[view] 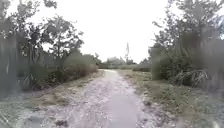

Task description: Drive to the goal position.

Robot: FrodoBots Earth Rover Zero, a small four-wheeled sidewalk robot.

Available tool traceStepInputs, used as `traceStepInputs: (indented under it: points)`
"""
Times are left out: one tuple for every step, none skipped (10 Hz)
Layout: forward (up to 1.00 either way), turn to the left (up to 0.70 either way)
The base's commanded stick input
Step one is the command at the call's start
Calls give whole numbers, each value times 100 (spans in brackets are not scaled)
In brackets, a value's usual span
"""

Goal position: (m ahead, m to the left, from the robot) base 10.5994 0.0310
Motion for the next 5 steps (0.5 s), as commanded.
traceStepInputs:
  points:
    - [100, 0]
    - [100, 0]
    - [100, 0]
    - [100, 27]
    - [100, 27]
